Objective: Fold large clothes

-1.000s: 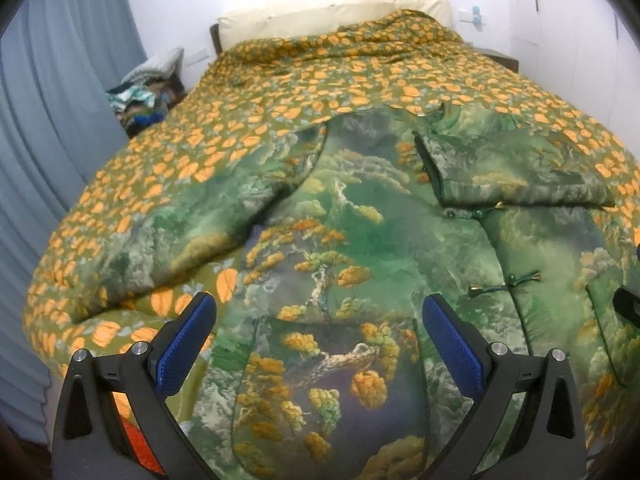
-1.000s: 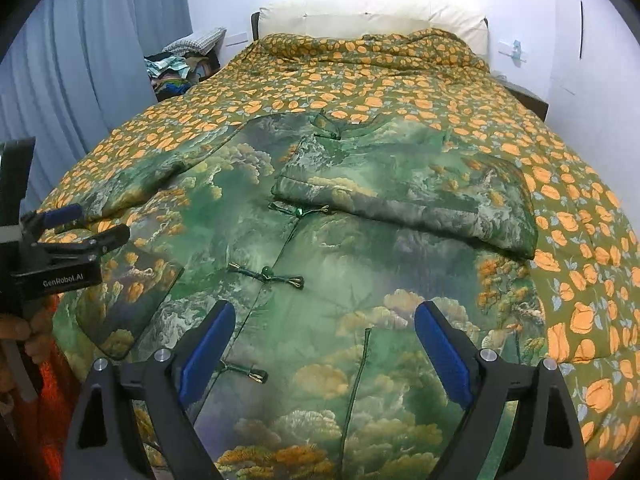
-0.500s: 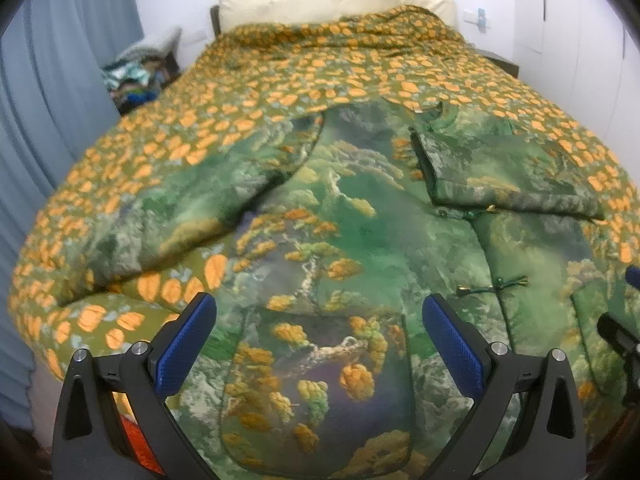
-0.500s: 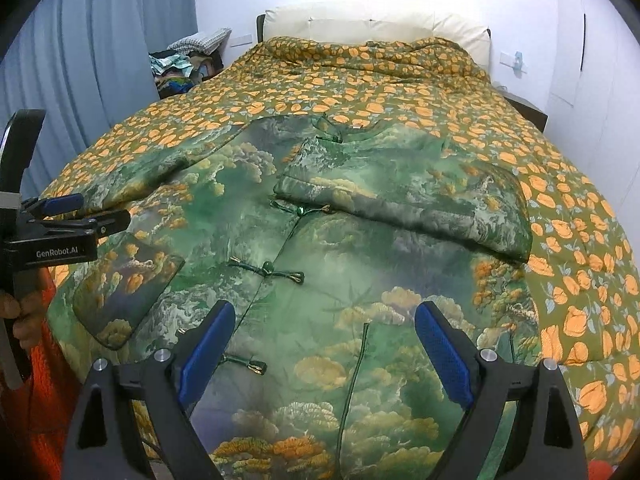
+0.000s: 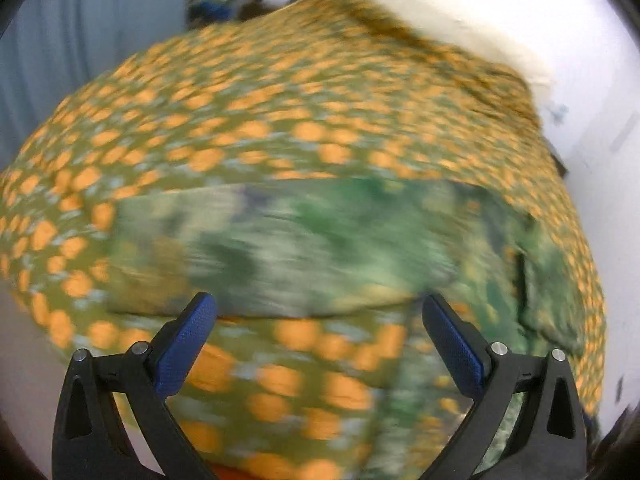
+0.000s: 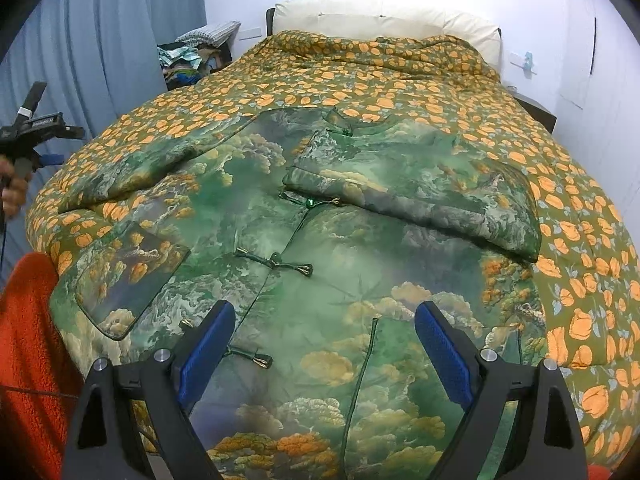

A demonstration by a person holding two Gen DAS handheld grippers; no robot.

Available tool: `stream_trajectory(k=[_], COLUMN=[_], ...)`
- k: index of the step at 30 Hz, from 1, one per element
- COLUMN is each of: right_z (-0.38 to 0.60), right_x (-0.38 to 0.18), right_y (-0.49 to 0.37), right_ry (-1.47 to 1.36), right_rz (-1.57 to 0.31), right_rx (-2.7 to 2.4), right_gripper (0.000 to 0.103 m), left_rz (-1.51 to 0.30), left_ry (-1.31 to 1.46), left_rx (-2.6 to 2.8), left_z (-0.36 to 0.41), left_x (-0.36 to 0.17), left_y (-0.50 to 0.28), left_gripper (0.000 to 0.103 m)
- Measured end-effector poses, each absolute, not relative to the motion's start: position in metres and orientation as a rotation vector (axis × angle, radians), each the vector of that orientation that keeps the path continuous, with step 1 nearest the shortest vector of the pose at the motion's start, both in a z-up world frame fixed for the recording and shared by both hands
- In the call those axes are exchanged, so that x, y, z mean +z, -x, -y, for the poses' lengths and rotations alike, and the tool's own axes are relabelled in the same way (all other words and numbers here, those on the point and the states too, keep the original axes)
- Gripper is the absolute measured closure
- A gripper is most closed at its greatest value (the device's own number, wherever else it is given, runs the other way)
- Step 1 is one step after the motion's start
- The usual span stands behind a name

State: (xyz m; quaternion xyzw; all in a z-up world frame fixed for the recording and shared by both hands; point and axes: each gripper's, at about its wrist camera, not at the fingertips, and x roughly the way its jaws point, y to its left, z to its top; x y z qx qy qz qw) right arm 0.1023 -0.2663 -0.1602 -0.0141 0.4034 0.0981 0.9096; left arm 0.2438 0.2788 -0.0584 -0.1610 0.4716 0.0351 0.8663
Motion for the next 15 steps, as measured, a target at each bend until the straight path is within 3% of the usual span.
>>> stream_trajectory(k=[7, 13, 15], right_z=[0.253, 0.229, 0.224], right_x=[-0.168, -0.173, -0.174], right_y=[-0.107, -0.106, -0.104], right_ry=[0.046, 0.106, 0.114], right_rz=[-0.866, -0.886, -0.891], right_rx=[0.226, 0.268, 0.275], right_gripper=[0.012, 0.012, 0.012], left_rz=[-1.060, -1.085, -1.082], left_ry=[0.553, 0.745, 0.807], left_rx=[0.298, 0.283, 0.219], left_z=[-0.426, -0.448, -0.442], left_x=[-0.108, -0.170, -0.183], left_y=[-0.260, -0.269, -0.272], left_gripper=[0.001, 0.002, 0.010])
